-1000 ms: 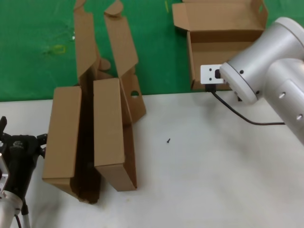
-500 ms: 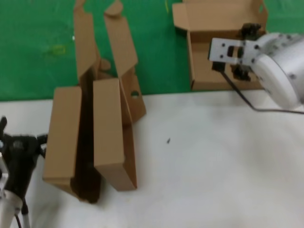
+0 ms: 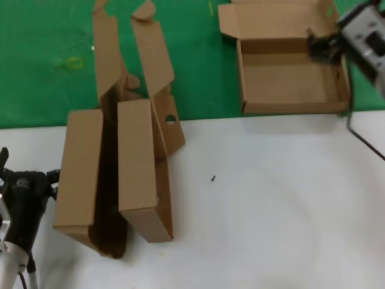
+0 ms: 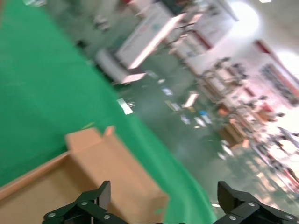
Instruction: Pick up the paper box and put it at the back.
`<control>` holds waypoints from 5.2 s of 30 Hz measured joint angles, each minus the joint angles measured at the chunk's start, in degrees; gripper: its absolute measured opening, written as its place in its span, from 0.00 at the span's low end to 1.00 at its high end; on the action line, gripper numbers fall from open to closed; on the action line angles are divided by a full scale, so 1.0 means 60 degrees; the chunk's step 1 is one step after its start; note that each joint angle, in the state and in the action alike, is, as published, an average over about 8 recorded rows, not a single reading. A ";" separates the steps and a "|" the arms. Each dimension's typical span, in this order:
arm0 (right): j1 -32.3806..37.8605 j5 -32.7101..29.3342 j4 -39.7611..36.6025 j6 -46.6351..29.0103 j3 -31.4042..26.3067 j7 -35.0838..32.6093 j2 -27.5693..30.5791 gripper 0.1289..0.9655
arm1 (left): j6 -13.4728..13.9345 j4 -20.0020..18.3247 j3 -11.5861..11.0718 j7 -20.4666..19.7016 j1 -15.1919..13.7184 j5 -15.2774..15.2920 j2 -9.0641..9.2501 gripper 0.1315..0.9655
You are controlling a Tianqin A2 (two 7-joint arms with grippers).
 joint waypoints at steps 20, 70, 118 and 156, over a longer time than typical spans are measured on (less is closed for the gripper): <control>-0.0965 0.1546 -0.0206 0.1692 0.2436 -0.1755 -0.1178 0.97 | 0.0686 -0.0109 -0.1725 0.1801 -0.0078 0.0358 0.1187 1.00; -0.0679 0.0722 0.0125 0.1069 0.3206 -0.2365 -0.2088 1.00 | 0.1623 0.0513 -0.1703 0.4595 0.0702 -0.0217 0.2680 1.00; -0.0709 0.0928 -0.0168 0.1262 0.3178 -0.2423 -0.2084 1.00 | 0.1181 -0.0380 -0.1535 0.3722 0.0668 0.0146 0.2499 1.00; -0.1030 0.1038 -0.0730 0.2063 0.2605 -0.2251 -0.2091 1.00 | 0.2033 -0.2380 -0.1865 0.2891 0.1308 -0.0816 0.2617 1.00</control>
